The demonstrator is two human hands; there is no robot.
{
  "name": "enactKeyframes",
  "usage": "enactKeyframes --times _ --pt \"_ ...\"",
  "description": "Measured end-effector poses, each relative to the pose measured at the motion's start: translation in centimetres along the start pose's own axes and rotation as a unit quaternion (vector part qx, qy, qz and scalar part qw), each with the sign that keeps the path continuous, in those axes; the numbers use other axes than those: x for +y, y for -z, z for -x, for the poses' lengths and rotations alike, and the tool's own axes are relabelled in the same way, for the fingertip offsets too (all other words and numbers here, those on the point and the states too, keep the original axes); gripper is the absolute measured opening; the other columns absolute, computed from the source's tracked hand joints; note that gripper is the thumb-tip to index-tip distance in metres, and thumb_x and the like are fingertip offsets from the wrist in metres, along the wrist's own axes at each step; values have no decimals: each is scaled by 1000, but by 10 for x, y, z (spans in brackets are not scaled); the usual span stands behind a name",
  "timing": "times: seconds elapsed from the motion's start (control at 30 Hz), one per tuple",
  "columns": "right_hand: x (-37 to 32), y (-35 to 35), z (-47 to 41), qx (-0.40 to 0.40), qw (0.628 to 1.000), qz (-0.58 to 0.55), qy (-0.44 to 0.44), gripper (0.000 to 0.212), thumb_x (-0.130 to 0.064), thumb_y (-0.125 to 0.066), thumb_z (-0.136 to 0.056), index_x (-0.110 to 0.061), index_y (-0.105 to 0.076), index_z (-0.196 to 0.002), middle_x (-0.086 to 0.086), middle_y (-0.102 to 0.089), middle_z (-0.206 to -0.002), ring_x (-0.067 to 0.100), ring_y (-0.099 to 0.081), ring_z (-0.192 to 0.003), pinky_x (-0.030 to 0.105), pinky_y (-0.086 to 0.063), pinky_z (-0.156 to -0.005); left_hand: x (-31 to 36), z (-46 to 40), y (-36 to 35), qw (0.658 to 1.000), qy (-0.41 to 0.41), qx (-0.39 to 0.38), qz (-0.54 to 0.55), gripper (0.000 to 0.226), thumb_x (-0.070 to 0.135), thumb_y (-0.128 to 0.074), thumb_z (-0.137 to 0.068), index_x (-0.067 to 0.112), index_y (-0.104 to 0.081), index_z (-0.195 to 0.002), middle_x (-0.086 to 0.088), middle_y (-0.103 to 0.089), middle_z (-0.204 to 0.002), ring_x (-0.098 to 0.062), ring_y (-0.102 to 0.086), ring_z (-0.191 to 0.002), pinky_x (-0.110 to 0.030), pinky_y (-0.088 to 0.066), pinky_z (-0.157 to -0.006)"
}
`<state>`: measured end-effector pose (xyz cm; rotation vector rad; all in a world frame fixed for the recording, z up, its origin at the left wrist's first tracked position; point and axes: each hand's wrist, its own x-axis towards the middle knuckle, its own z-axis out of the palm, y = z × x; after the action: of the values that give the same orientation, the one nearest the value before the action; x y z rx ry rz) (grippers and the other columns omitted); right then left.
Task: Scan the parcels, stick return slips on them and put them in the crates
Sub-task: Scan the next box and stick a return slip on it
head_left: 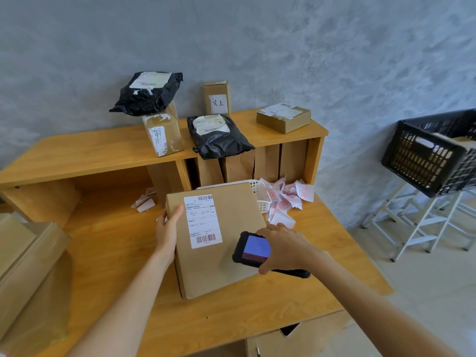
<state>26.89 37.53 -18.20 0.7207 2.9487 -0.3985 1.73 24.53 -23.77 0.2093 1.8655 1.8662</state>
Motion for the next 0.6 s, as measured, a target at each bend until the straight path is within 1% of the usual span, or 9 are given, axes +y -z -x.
enactKeyframes --times 0.2,0.27,0.37,0.5,0.6 --pt "9 -2 5 -6 1000 10 -25 79 -53 -74 -70 -22 -41 -135 -2 -51 -116 16 -44 -105 30 -47 -83 0 3 2 1000 1 -6 1 60 47 -66 -86 21 -48 -137 -7 -69 -114 -27 -67 -100 -37 -54 -74" --pt "11 -4 7 -7 999 10 -33 79 -54 -74 -70 -22 -41 -134 -2 -50 -116 15 -42 -103 30 -47 -84 1 6 1 1000 1 -13 3 57 47 -65 -87 21 -49 -136 -7 -69 -113 -27 -67 -100 -35 -53 -72" --pt "14 -7 8 -3 998 2 -55 80 -55 -74 -70 -22 -41 -135 -2 -51 -118 16 -45 -108 30 -47 -84 3 16 1 1000 8 -24 -1 50 44 -62 -90 19 -52 -132 -8 -69 -111 -24 -66 -97 -32 -49 -66" --pt "26 -17 12 5 992 -20 -123 81 -58 -72 -70 -20 -41 -133 -2 -51 -121 18 -45 -112 31 -48 -84 -3 25 7 997 46 -45 -32 48 48 -58 -91 18 -58 -128 -5 -70 -107 -18 -65 -90 -28 -42 -62" --pt "39 -29 14 6 979 -36 -199 79 -57 -71 -71 -18 -41 -132 -1 -50 -123 19 -44 -114 29 -46 -81 -9 29 14 993 76 -59 -68 44 50 -55 -92 18 -63 -121 -2 -69 -100 -15 -61 -86 -28 -38 -63"
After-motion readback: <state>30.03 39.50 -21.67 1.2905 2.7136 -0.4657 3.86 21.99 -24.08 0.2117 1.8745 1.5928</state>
